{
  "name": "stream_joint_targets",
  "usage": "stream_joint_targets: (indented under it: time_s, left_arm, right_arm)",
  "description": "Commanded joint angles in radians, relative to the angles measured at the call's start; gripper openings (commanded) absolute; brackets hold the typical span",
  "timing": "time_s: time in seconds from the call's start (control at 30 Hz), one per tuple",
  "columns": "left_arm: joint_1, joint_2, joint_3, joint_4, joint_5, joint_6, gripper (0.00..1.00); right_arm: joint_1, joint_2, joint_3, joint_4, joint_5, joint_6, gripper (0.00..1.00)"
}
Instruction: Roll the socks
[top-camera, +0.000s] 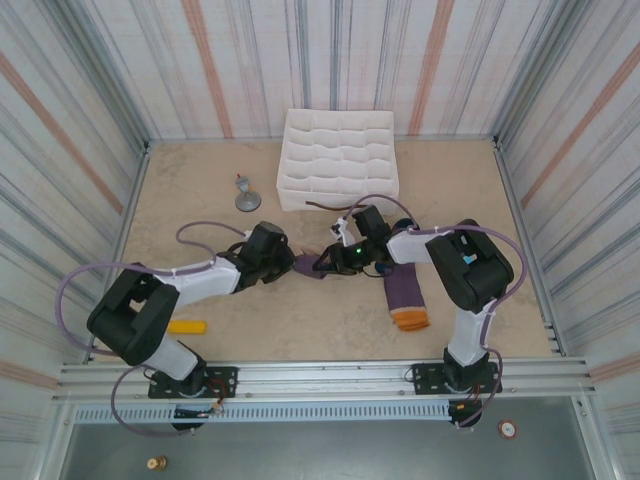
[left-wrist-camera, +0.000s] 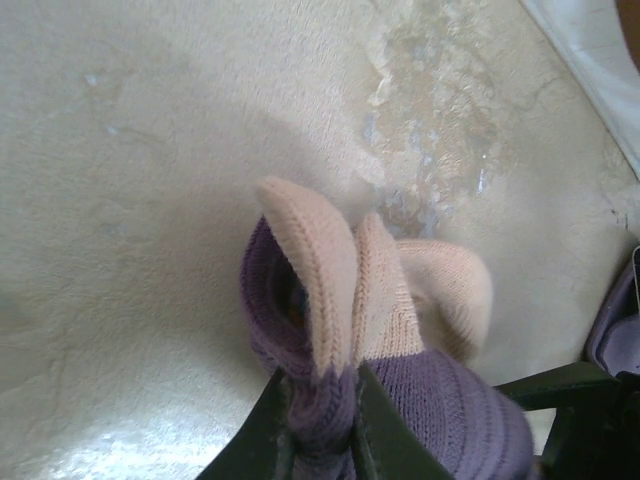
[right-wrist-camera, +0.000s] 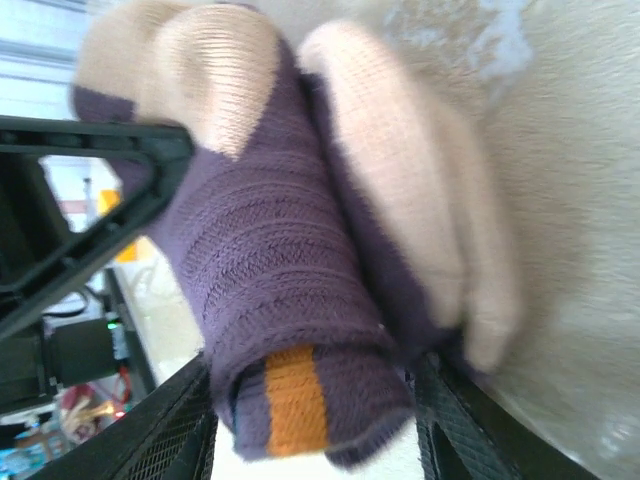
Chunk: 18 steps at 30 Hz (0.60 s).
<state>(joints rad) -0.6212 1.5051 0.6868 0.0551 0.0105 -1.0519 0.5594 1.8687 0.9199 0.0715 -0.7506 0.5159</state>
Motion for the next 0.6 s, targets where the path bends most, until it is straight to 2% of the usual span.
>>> stream_joint_targets:
  time_s: [0.0,0.23,0.57]
  left_arm:
    - [0.008,-0.037,0.006,-0.055,-0.038,0.068,0.00]
    - [0.010,-0.055,-0.011,-0.002,0.005,0.187,0.00]
    - [0.011,-0.016,-0.002,0.045,0.097,0.353,0.00]
  right_arm:
    - [0.016,-0.044,0.020,-0.129,0.089,-0.091,0.54]
    - [0.043,-0.104,0.019,-0.140,0.178,-0.104,0.55]
    - [0.033,-0.022,0.106,-0.176,0.097,-0.074,0.63]
